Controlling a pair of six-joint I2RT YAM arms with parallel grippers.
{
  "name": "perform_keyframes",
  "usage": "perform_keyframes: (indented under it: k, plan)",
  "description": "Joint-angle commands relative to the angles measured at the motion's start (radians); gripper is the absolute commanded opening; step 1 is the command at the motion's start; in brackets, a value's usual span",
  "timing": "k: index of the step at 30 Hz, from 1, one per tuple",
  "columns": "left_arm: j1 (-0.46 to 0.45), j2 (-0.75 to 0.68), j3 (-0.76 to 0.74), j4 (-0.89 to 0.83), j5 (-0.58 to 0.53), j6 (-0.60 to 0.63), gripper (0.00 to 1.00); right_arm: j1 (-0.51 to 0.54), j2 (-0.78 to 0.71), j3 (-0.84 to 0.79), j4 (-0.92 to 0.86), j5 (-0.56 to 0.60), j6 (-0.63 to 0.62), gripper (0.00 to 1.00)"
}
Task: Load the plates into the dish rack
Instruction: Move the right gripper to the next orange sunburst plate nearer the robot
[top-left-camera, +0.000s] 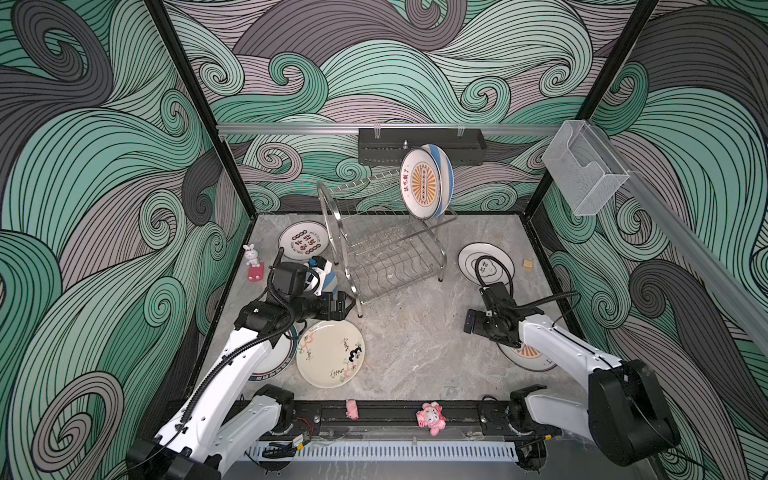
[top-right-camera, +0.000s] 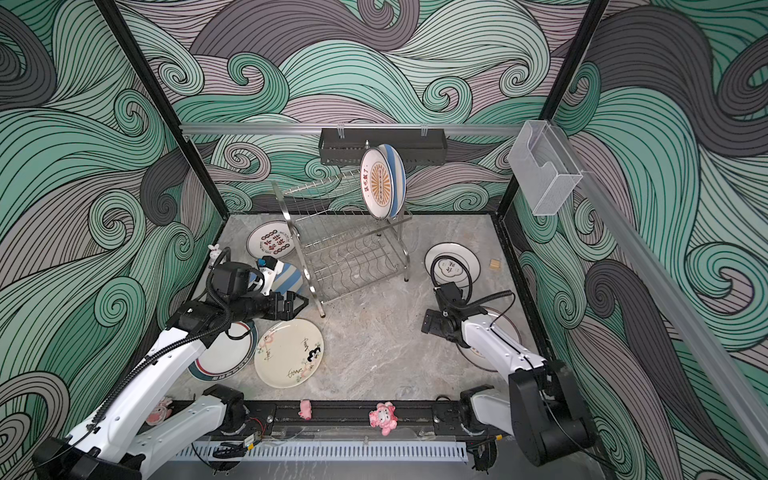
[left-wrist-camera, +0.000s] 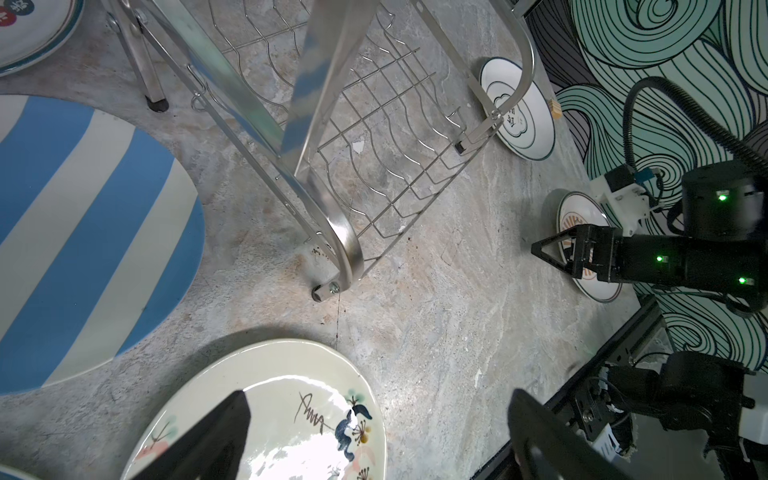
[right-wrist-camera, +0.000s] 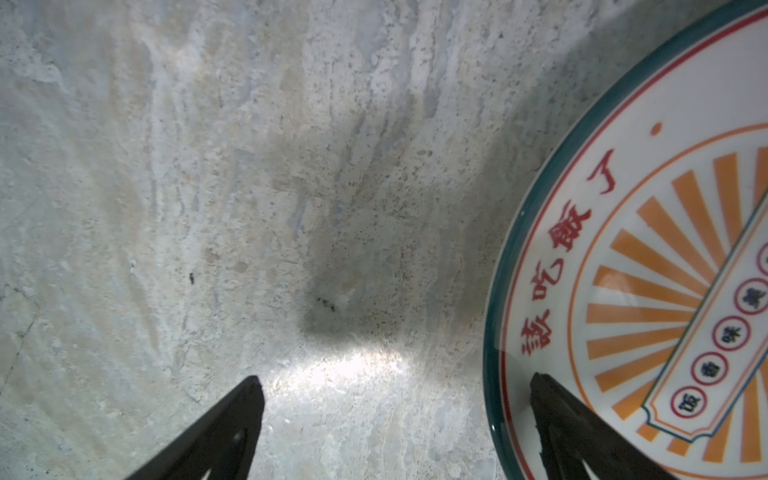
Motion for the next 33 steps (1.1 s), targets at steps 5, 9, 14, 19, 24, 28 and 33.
perform_keyframes:
  k: [5,9,14,19,24,28,33]
  plan:
    - [0.009,0.010,0.012,-0.022,-0.002,0.013,0.99,0.004,0.003,-0.013,0.067,-0.180,-0.005,0.99]
    - [0.009,0.010,0.010,-0.021,-0.003,0.015,0.99,0.027,-0.010,-0.025,0.119,-0.338,-0.018,0.99]
    - [0.008,0.022,0.011,-0.017,-0.010,0.013,0.99,0.099,-0.050,-0.067,0.225,-0.411,0.023,0.96]
    - [0.009,0.029,0.017,-0.027,-0.009,0.018,0.99,0.211,-0.024,-0.081,0.307,-0.413,0.070,0.96]
    - [0.008,0.021,0.018,-0.037,-0.013,-0.015,0.99,0.303,0.062,-0.067,0.429,-0.418,0.106,0.95]
    - [0.007,-0.002,-0.025,-0.004,0.007,-0.078,0.99,0.362,0.163,0.005,0.476,-0.426,0.098,0.95]
    - [0.007,-0.034,-0.074,0.022,0.011,-0.133,0.99,0.421,0.265,0.108,0.513,-0.452,0.067,0.94]
